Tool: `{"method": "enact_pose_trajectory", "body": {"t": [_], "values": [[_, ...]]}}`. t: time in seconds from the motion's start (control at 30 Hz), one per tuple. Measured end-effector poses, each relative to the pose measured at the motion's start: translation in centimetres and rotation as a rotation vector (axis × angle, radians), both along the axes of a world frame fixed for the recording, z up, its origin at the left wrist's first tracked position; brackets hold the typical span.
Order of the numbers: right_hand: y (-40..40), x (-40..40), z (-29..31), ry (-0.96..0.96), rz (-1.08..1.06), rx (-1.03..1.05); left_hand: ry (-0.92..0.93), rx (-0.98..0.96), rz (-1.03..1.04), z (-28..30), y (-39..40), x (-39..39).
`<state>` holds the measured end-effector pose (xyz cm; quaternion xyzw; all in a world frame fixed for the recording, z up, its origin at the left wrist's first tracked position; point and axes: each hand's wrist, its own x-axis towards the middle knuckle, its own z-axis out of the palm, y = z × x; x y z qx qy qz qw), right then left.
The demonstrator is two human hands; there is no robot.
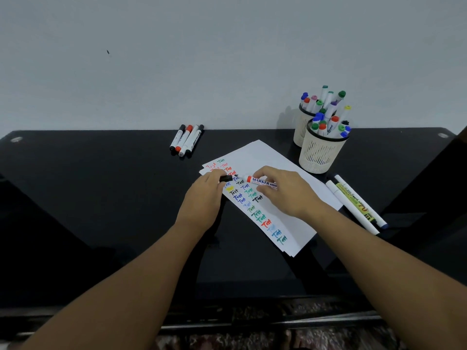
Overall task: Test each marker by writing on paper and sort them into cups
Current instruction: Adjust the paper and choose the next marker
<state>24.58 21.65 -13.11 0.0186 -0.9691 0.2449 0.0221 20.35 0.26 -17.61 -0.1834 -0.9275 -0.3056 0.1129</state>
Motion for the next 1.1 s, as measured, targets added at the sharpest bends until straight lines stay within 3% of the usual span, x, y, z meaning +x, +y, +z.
{"method": "enact_pose_trajectory", "body": {"t": [0.43,0.57,0.8,0.97,1.1], "values": [[-0.8,-0.6,0.3,0.045,0.172,0.164,0.103,-0.011,-0.175,0.4,-0.1,1.1],[-1.4,-0.8,0.3,0.015,0.272,0.235,-0.028,0.087,-0.133,-0.1,-0.1,0.7],[-1.6,-0.7,-0.5,0.068,0.291,0.115,-0.024,0.129,-0.101,-0.6,-0.2,0.3],[-1.4,-1.0,-0.6,0.075,0.246,0.033,0.157,-0.062,-0.056,-1.9,-0.3,-0.8],[-1.5,-1.0,0.0,0.071,0.217,-0.056,0.209,-0.049,-0.051,-2.2,-0.3,-1.0]]}}
